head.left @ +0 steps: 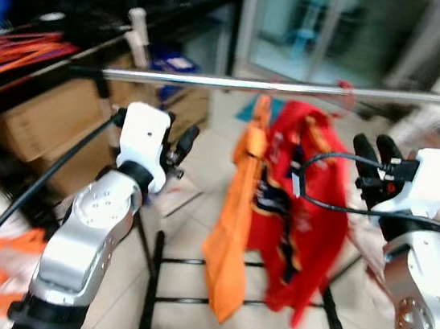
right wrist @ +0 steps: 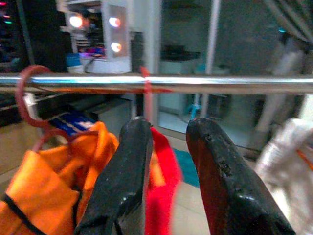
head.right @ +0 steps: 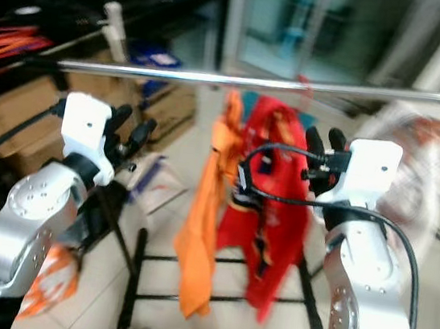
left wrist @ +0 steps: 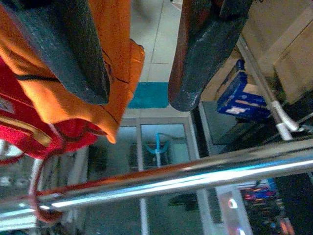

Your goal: Hang hanger

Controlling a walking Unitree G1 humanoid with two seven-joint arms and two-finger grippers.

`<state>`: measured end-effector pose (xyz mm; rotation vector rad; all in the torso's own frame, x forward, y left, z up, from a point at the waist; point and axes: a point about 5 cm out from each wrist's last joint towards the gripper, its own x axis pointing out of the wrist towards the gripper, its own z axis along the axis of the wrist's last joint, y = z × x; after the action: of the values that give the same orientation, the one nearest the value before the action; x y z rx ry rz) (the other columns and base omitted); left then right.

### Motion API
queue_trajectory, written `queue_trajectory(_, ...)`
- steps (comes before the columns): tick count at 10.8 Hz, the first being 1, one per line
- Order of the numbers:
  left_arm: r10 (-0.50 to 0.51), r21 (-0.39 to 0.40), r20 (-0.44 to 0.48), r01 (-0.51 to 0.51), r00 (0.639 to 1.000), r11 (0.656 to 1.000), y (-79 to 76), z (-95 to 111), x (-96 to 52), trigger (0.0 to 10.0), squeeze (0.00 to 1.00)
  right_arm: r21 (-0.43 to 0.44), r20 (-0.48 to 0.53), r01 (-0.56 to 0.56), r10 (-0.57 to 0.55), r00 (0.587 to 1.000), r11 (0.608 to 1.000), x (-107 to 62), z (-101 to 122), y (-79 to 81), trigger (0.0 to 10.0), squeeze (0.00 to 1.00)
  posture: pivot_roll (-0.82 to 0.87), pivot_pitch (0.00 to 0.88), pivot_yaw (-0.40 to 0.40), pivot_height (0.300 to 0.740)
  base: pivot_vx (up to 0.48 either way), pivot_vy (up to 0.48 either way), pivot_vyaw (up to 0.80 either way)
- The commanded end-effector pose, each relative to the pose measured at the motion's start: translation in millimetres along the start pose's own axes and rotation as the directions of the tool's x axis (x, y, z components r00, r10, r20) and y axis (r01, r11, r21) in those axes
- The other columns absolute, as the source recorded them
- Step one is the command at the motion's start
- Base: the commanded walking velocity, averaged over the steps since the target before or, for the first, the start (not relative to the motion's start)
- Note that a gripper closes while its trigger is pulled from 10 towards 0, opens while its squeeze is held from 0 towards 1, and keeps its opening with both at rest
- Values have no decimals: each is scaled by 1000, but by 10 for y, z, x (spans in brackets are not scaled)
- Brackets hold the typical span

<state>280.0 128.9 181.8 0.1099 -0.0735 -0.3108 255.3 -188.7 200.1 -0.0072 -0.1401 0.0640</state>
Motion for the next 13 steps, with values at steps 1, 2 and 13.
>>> queue_trajectory(1,1,11,14,-1,1000,1000,-22,21,-20,10000,0,5,12,11,-11,1000,1000,14,-8,-1,10000,0,-12,52,51,740,0,-480,0)
queue_trajectory(2,-19,11,26,19,999,1000,-69,24,-87,10000,0,37,23,13,-13,1000,999,-1,-42,-4,10000,0,-14,55,50,740,0,-480,0)
queue_trajectory(13,99,29,-5,-99,995,995,258,27,224,10000,0,77,-24,61,-59,998,995,174,-210,139,10000,1000,-16,62,88,740,0,-475,364)
